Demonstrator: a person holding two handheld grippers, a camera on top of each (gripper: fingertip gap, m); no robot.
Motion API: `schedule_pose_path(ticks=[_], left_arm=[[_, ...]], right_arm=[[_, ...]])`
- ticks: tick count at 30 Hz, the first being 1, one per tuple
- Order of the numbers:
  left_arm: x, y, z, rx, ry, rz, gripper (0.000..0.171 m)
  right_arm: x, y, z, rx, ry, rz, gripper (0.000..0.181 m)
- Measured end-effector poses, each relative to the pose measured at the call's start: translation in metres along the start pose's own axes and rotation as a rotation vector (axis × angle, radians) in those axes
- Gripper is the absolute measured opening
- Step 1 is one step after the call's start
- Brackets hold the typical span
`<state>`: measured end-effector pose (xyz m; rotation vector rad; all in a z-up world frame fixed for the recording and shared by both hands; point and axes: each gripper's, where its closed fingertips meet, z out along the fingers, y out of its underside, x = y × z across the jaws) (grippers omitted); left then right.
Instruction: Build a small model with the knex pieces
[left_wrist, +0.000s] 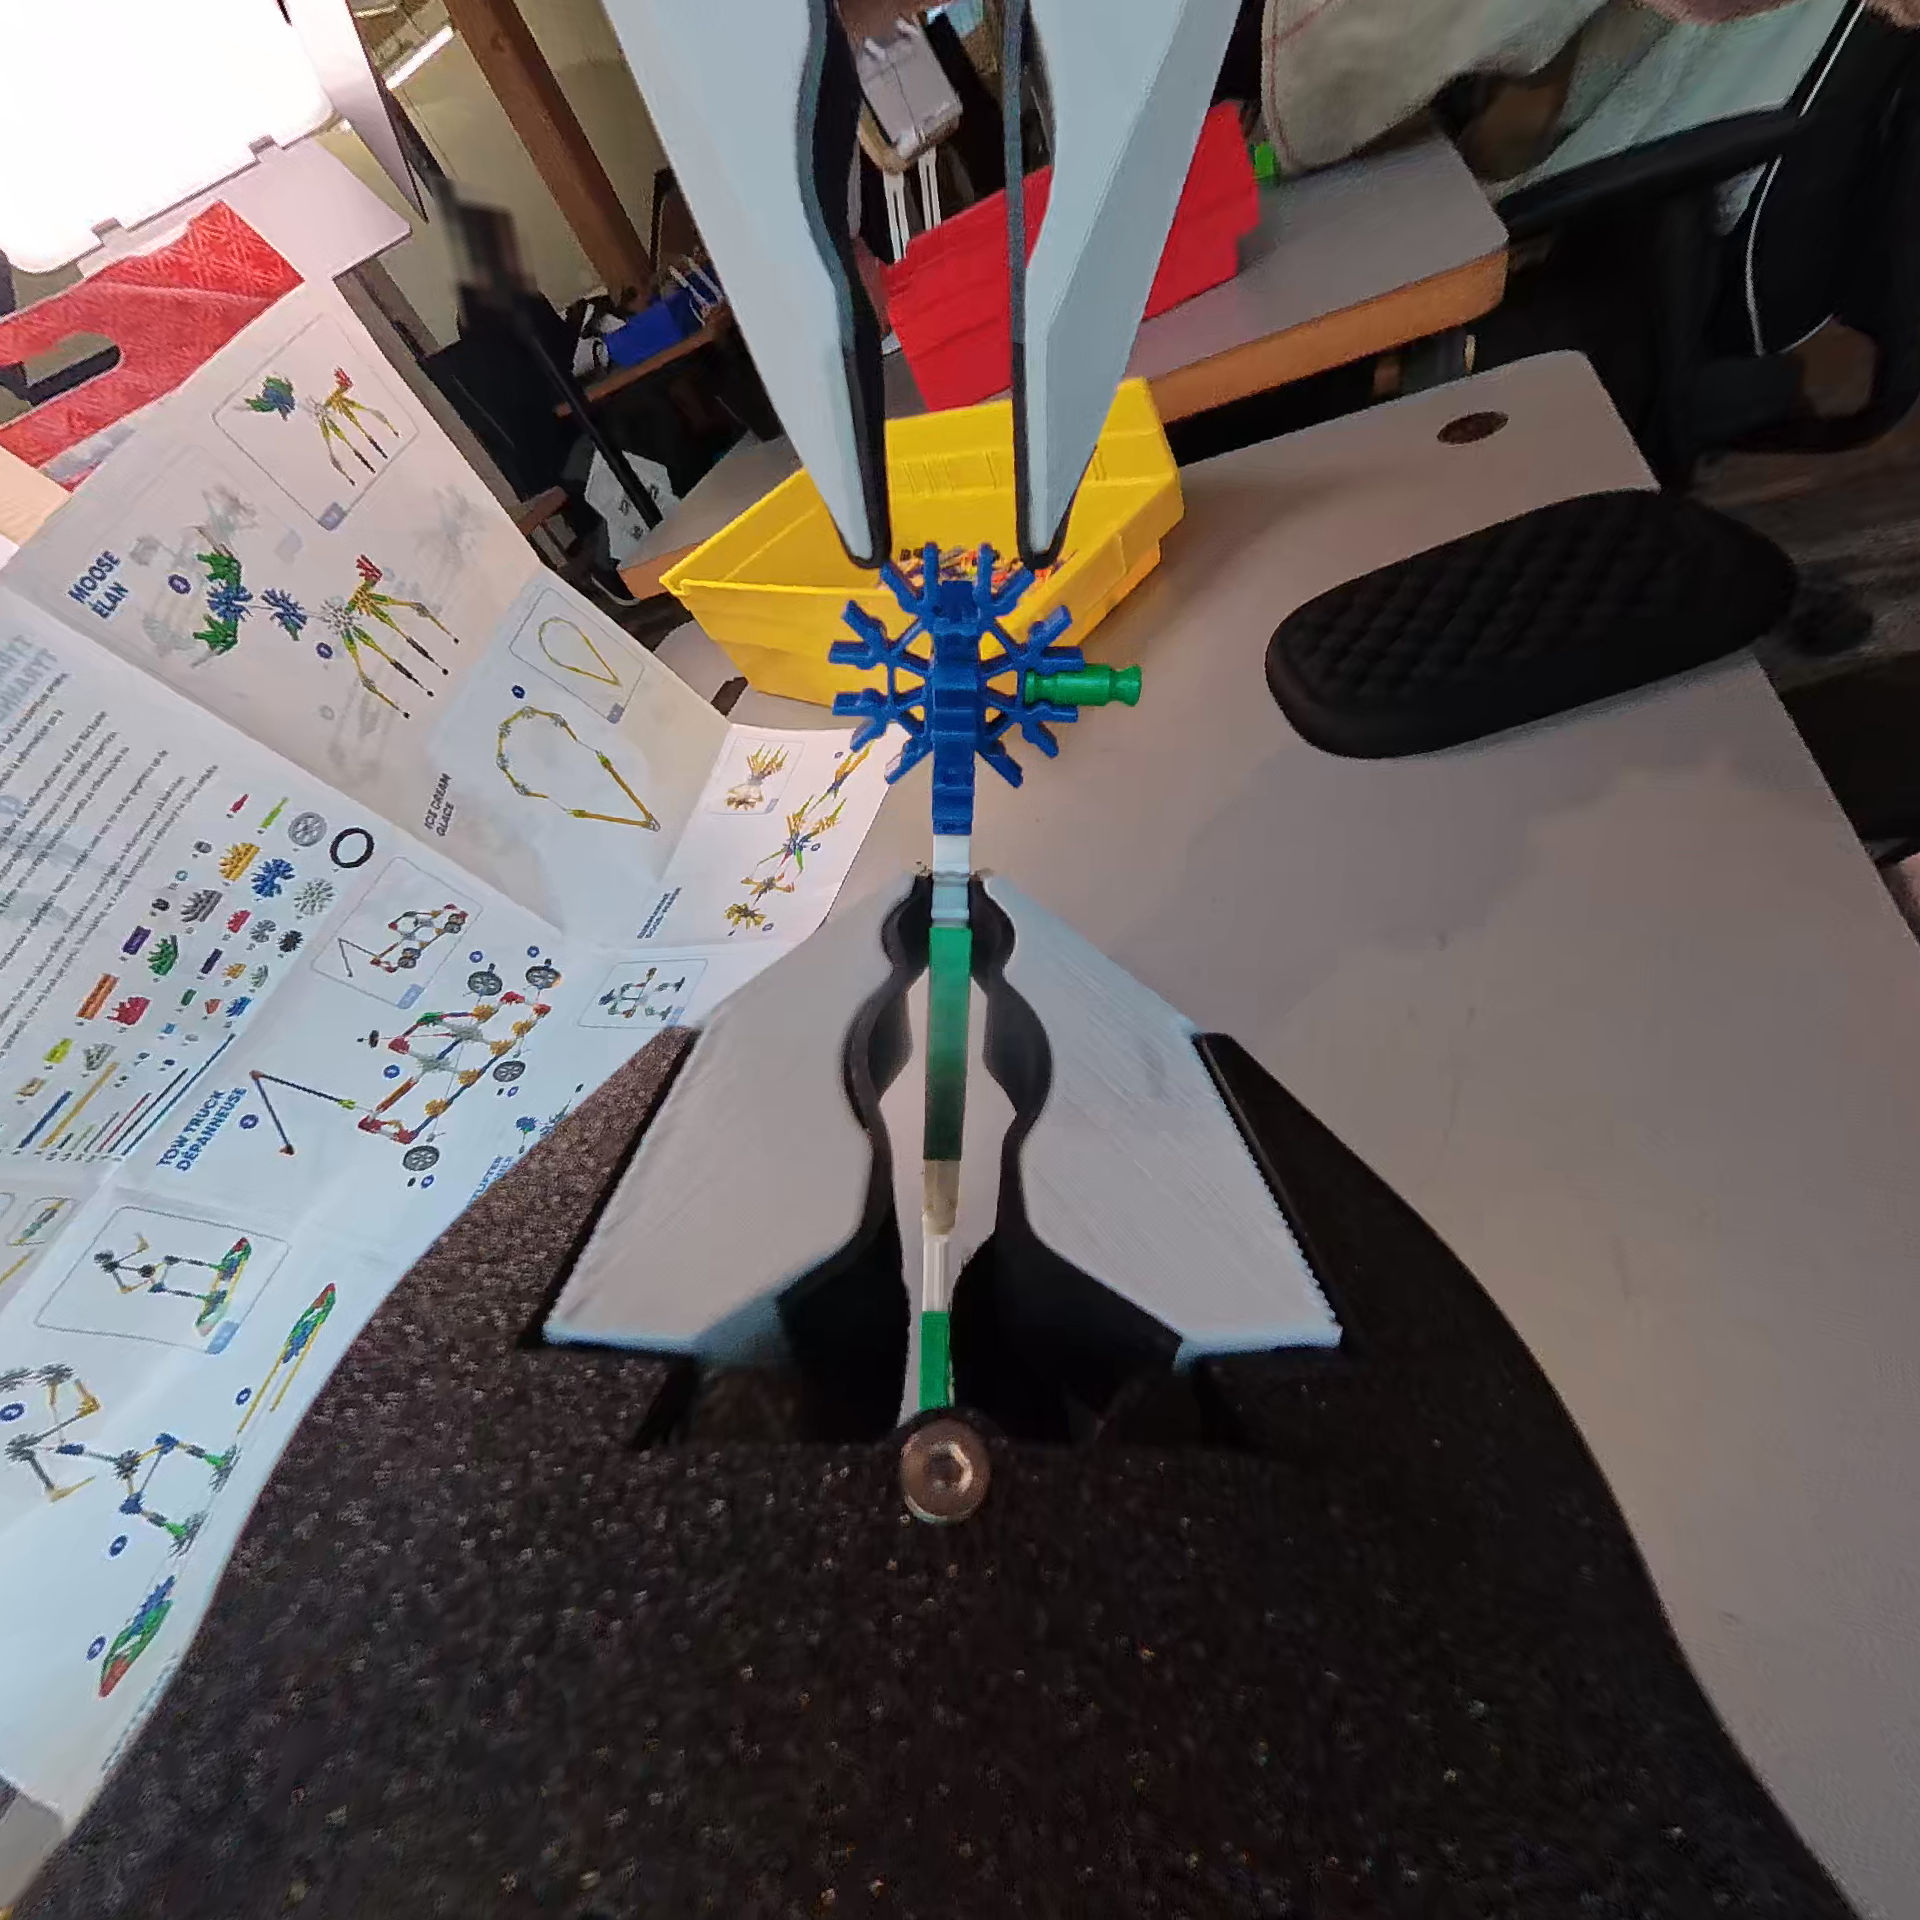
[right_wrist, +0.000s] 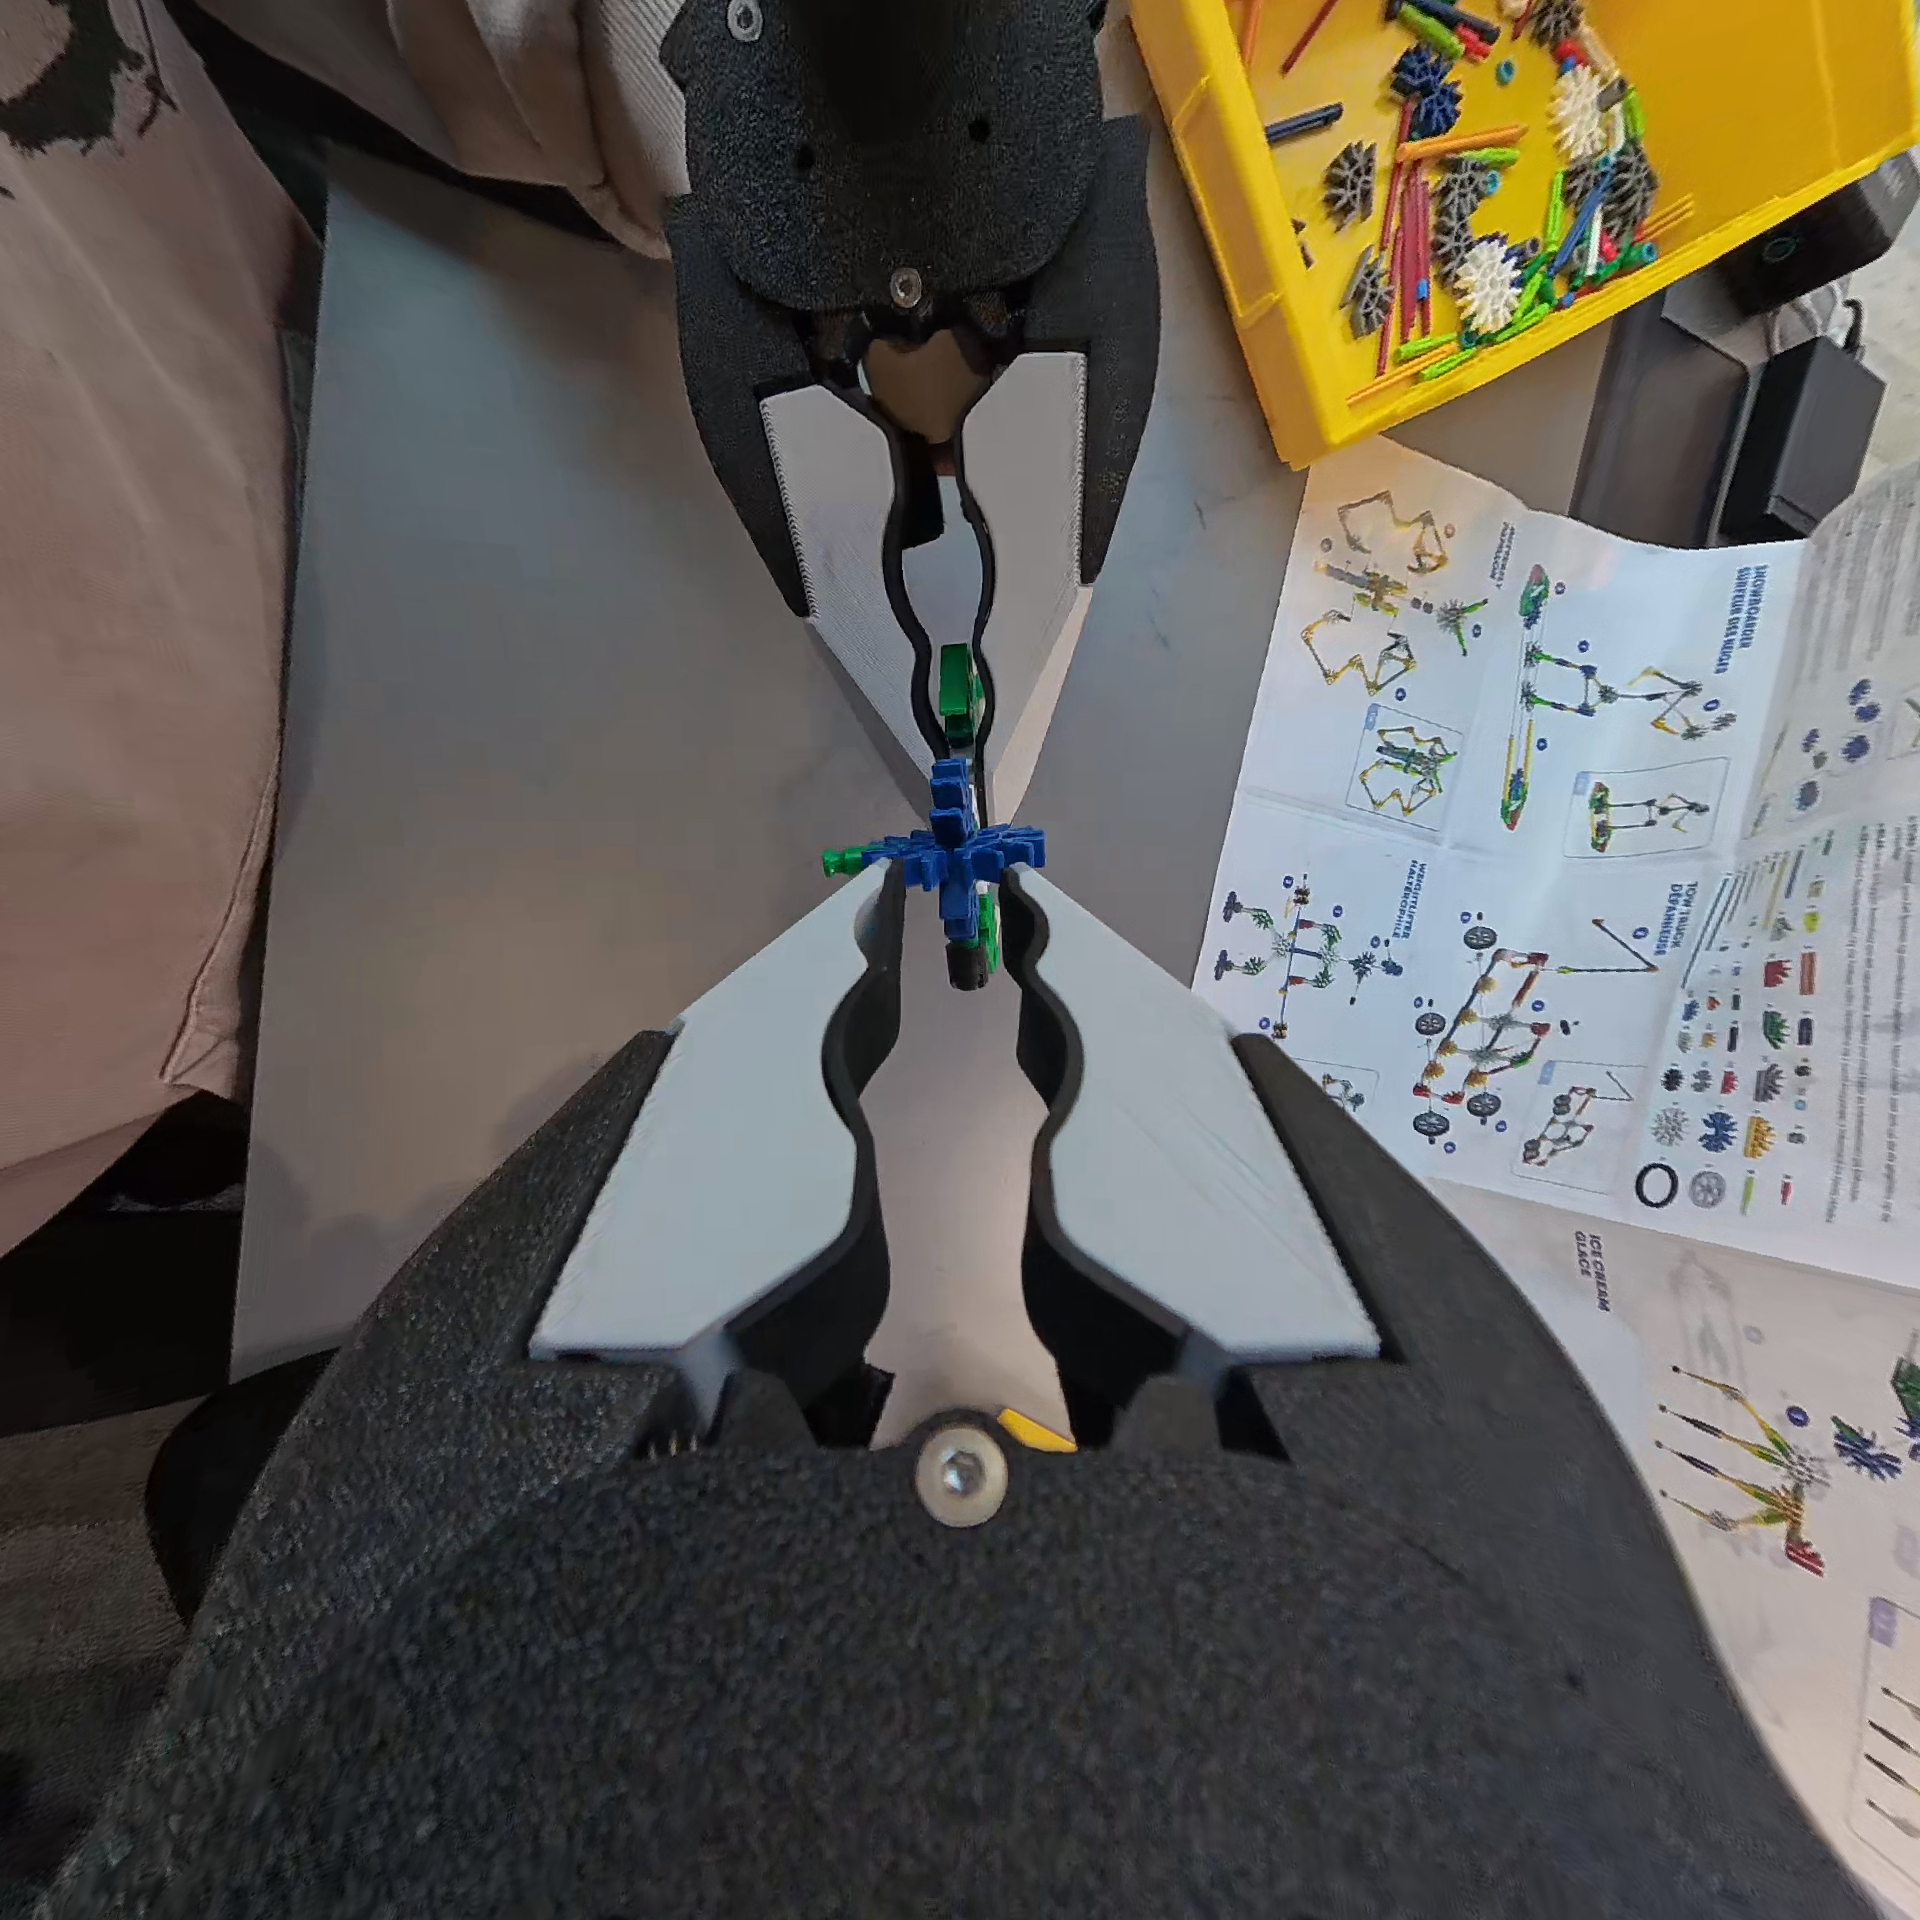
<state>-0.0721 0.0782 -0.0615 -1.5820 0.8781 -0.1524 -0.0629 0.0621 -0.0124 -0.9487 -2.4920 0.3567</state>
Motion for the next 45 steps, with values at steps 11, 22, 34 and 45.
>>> schedule_pose_path(ticks=[11,22,34,45], left_arm=[[0.011,0.004,0.006,-0.039,0.015,0.014,0.002],[0.013,0.012,0.011,-0.1,0.008,0.023,0.0],[-0.007,-0.023,-0.023,0.223,0.433,-0.782,0.004],[0.015,-0.009,-0.009,0.178,0.658,-1.057,0.004]], right_arm=[[-0.012,0.004,0.007,-0.114,0.012,-0.041,0.015],[-0.015,0.013,0.014,-0.165,0.061,-0.061,0.014],[0.018,-0.018,0.006,0.254,0.418,-0.165,0.071],[0.001,0.002,0.052,0.18,0.19,-0.112,0.095]])
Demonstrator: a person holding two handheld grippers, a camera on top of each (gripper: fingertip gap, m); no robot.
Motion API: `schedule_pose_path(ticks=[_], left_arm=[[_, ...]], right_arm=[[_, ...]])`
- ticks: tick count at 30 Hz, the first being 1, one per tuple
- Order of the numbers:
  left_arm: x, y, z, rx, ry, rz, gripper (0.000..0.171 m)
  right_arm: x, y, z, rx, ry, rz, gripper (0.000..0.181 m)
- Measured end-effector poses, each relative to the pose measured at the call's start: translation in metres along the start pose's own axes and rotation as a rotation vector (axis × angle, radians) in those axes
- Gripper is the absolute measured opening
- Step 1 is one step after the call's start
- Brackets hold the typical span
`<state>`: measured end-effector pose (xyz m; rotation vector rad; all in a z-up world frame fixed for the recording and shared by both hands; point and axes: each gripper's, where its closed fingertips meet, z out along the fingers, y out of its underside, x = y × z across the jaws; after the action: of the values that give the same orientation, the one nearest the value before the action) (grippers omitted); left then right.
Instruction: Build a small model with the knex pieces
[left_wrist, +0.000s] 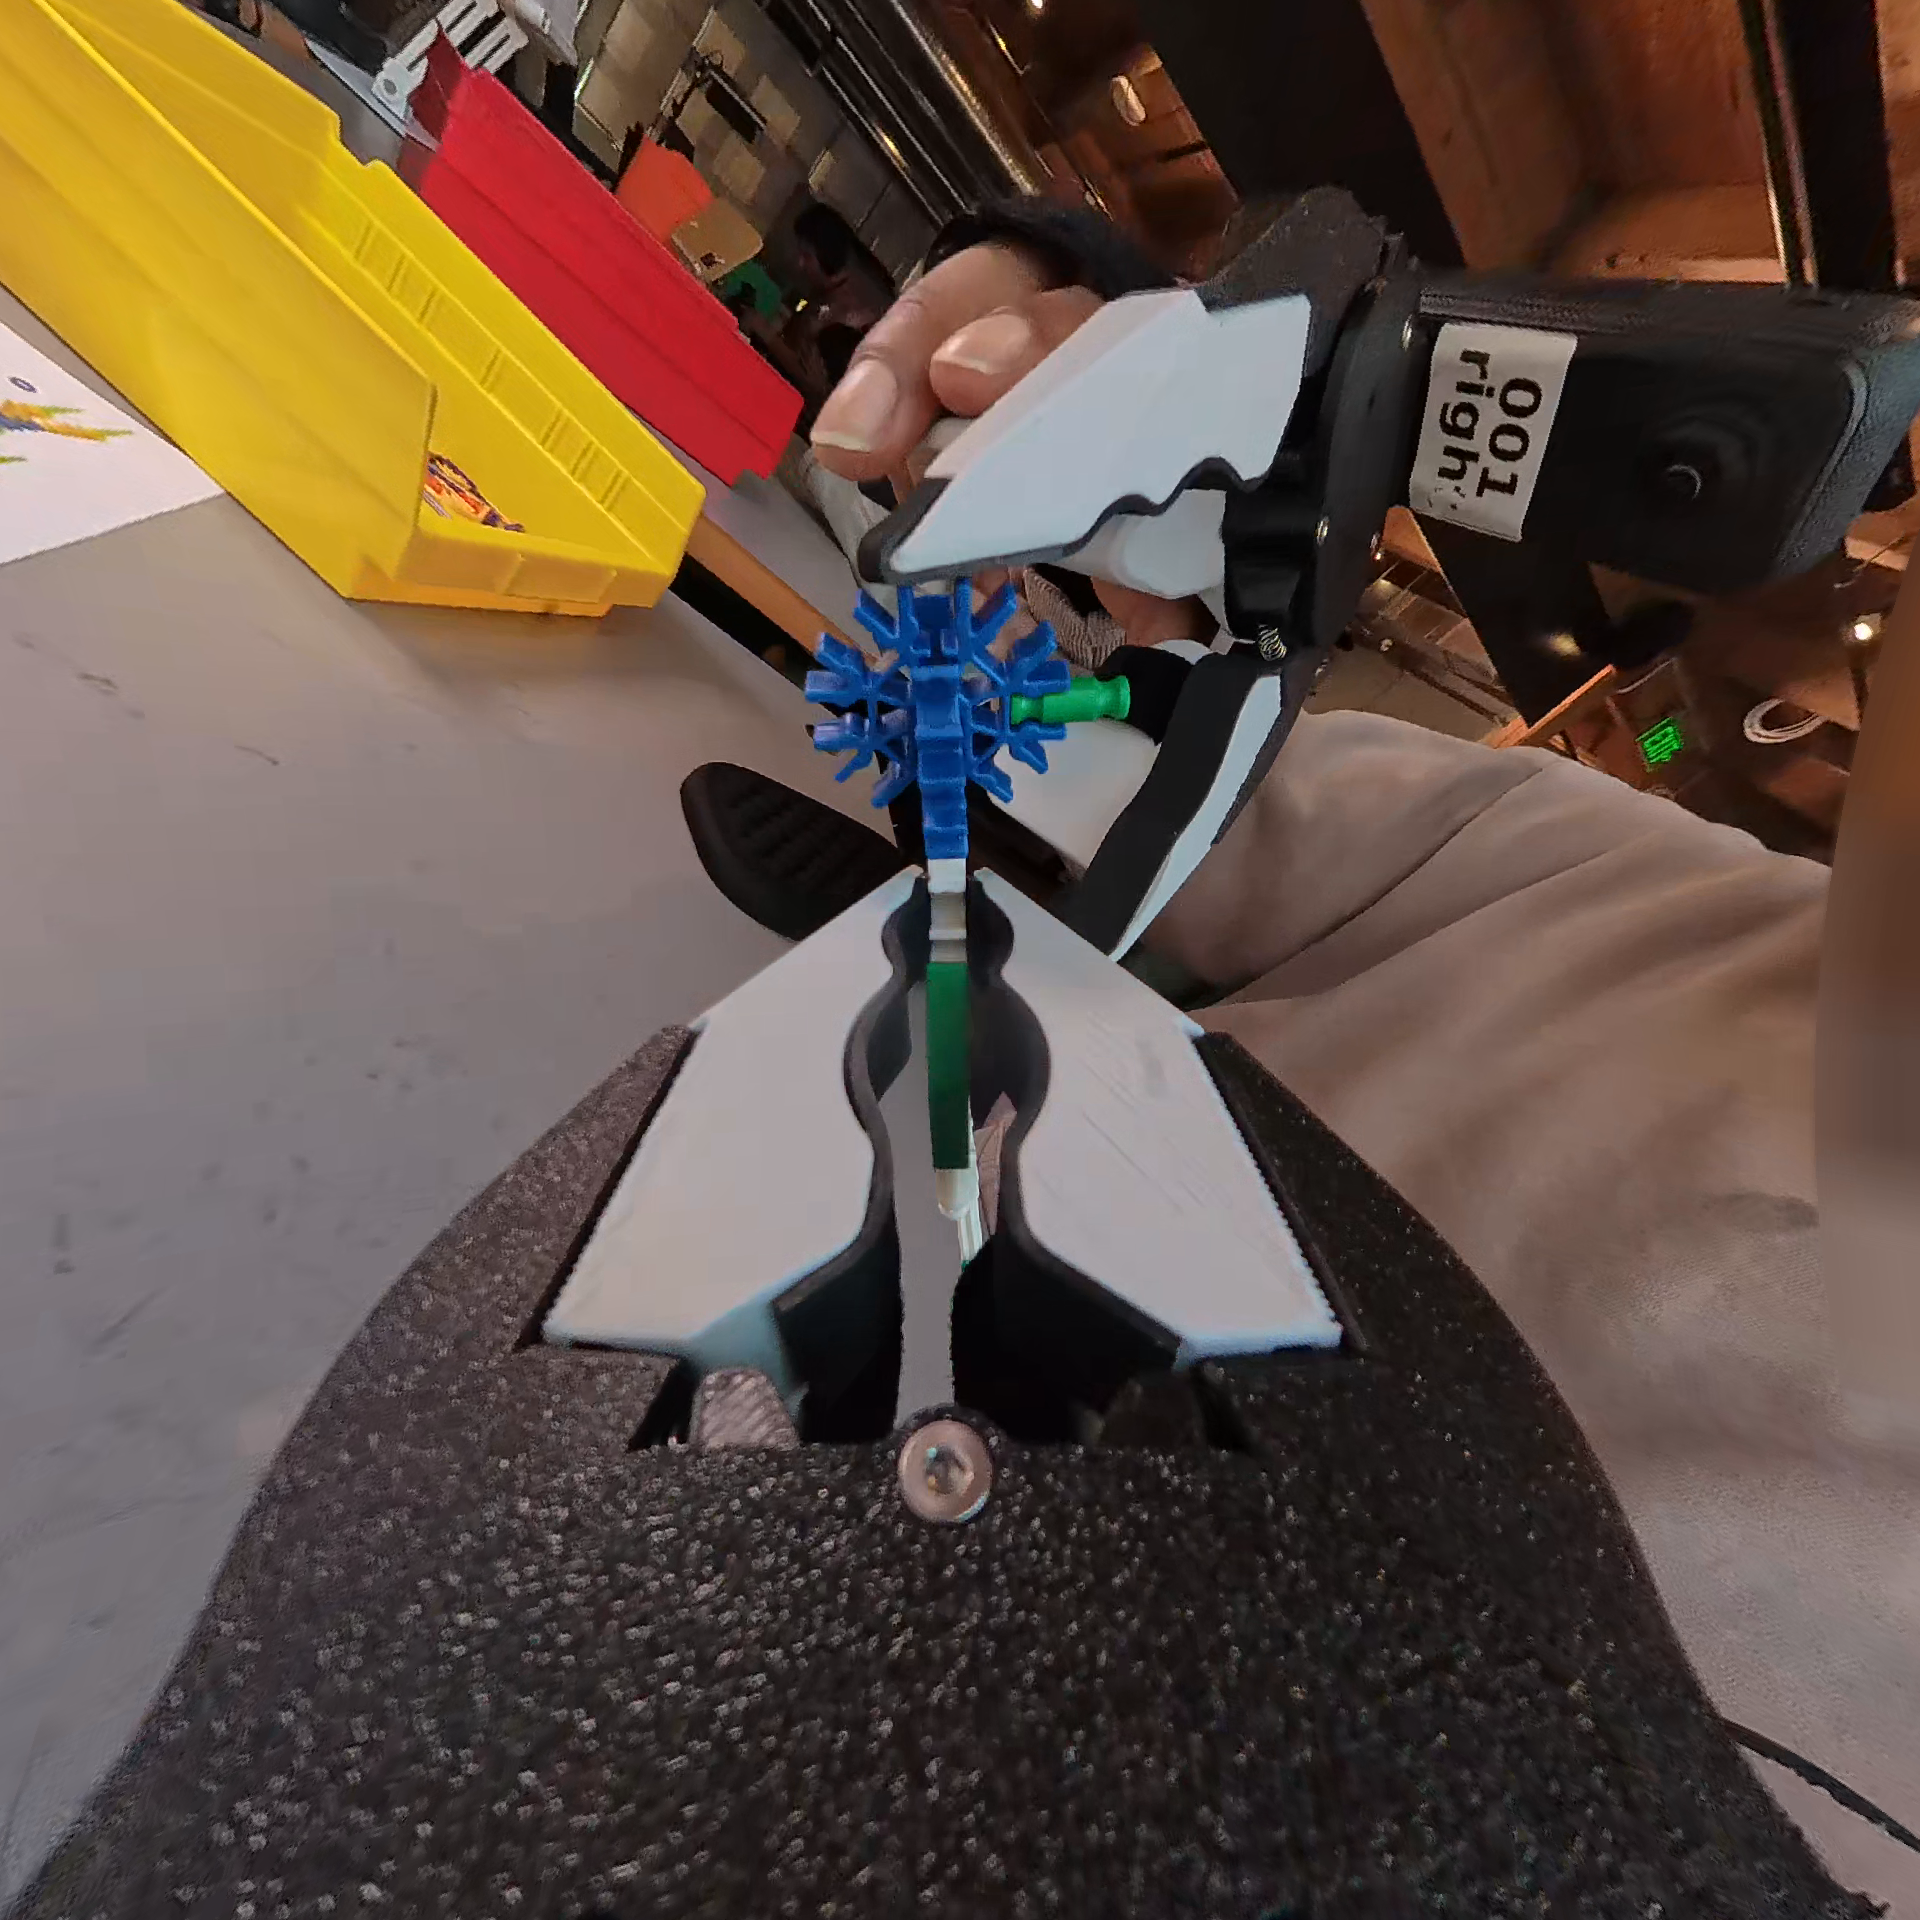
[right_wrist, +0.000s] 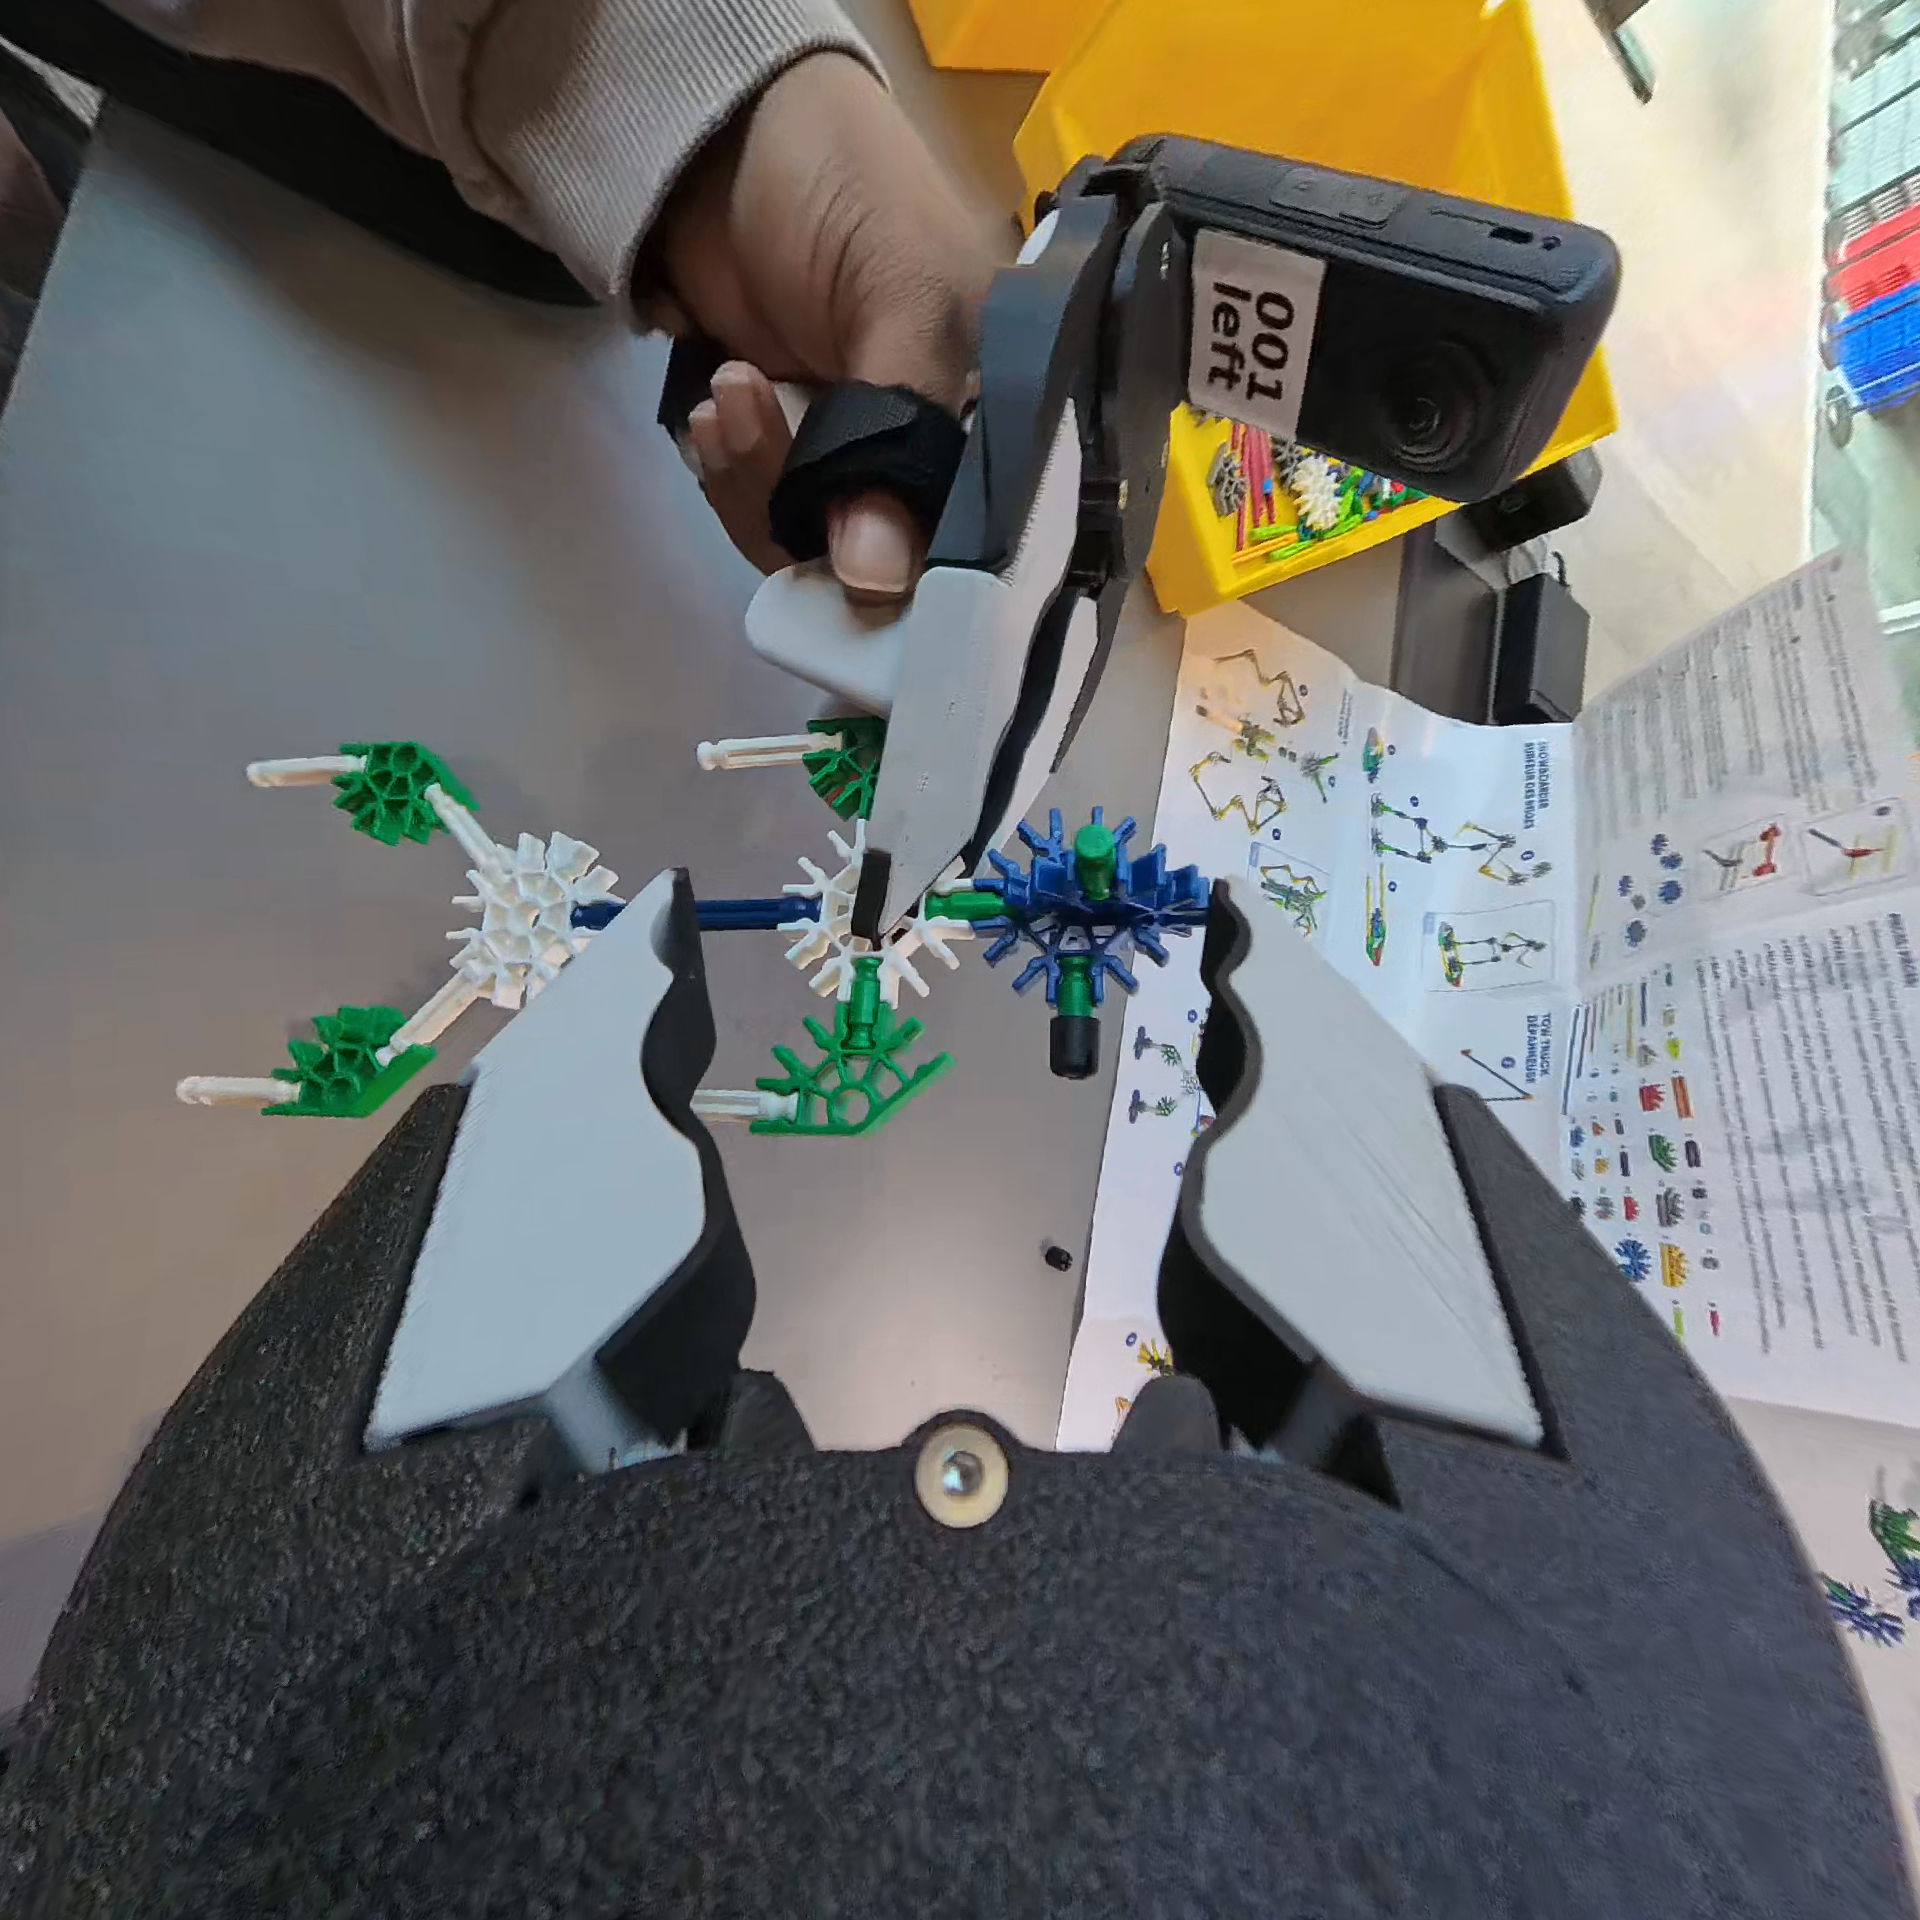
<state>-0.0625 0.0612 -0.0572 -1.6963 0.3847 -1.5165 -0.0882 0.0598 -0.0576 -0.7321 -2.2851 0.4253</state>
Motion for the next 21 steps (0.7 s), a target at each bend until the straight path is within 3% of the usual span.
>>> schedule_pose_path(ticks=[4,7,12,15,18,21], left_arm=[[0.003,0.0,0.0,0.022,0.098,-0.091,0.003],[0.017,0.001,-0.004,0.015,0.239,-0.099,0.004],[0.044,0.003,-0.012,0.026,0.459,-0.016,0.004],[0.06,0.005,-0.019,0.047,0.566,0.049,0.004],[0.073,0.005,-0.026,0.072,0.66,0.083,0.004],[0.08,0.007,-0.028,0.085,0.72,0.082,0.004]], right_arm=[[0.0,0.006,-0.001,0.003,-0.022,0.016,0.095],[-0.003,-0.001,-0.011,0.104,-0.088,0.091,0.09],[-0.01,-0.032,-0.033,0.277,-0.103,0.104,0.093],[-0.017,-0.059,-0.056,0.456,-0.136,0.153,0.094],[-0.008,-0.059,-0.069,0.542,-0.076,0.177,0.09],[0.005,-0.036,-0.049,0.44,0.09,0.108,0.083]])
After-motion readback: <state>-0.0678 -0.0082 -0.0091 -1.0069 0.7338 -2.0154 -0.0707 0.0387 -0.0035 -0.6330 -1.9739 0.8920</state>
